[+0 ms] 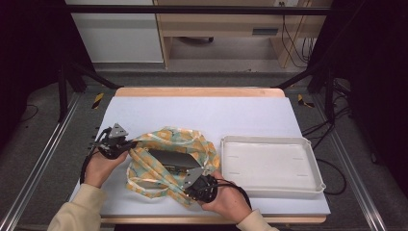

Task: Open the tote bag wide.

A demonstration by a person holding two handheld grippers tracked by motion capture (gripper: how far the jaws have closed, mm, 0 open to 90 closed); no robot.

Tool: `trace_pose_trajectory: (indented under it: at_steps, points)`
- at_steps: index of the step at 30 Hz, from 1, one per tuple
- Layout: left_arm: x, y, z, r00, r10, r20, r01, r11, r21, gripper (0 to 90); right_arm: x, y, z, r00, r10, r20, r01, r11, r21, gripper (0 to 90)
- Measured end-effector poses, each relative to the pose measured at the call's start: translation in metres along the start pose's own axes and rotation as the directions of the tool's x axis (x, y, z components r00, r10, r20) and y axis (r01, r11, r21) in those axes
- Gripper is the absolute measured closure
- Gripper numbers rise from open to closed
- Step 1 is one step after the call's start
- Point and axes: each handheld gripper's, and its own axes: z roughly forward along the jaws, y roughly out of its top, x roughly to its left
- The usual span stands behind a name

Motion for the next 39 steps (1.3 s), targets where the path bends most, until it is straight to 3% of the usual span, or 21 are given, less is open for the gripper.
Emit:
trace_pose_trajectory:
  at_steps: [5,10,14,20,24,28,32,36,39]
  points:
    - [-0.003,-0.004,-0.006,1.0,-0.004,-0.007,0.004,1.0,0.007,89.2,-0.001,-0.001,-0.007,0.9999,-0.007,0.007,0.007,1.0,0.006,90.0]
    - [-0.009,-0.011,-0.009,1.0,-0.003,-0.002,0.003,0.9999,0.01,89.2,-0.007,-0.007,-0.012,0.9994,0.02,0.028,-0.02,1.0,0.004,90.0]
    - [-0.009,-0.012,-0.006,0.9996,-0.015,0.024,0.016,0.999,-0.043,88.6,-0.005,-0.008,-0.009,0.9991,0.039,0.02,-0.038,0.999,-0.009,89.6]
    - [-0.006,-0.003,0.005,0.9987,-0.028,0.044,0.031,0.9972,-0.068,88.3,-0.011,-0.001,-0.03,0.9949,0.072,0.071,-0.066,0.993,-0.095,56.6]
    - [-0.009,0.0,0.008,0.9988,-0.01,0.048,0.013,0.9972,-0.074,88.2,-0.02,0.005,-0.051,0.989,0.093,0.115,-0.077,0.987,-0.14,43.0]
    - [-0.01,0.002,0.007,0.9989,-0.005,0.047,0.009,0.9967,-0.081,88.1,-0.035,0.012,-0.066,0.9762,0.112,0.186,-0.081,0.983,-0.165,33.1]
    - [-0.009,0.002,0.006,0.9987,-0.008,0.051,0.013,0.996,-0.089,88.0,-0.063,0.016,-0.072,0.9544,0.175,0.242,-0.133,0.975,-0.18,28.4]
    - [-0.008,0.002,0.007,0.9987,-0.008,0.05,0.013,0.9956,-0.093,88.0,-0.092,0.016,-0.066,0.9378,0.233,0.257,-0.197,0.968,-0.158,27.3]
    - [-0.008,0.003,0.007,0.9988,-0.004,0.048,0.009,0.9959,-0.09,88.0,-0.108,0.014,-0.055,0.9368,0.255,0.239,-0.232,0.965,-0.122,28.3]
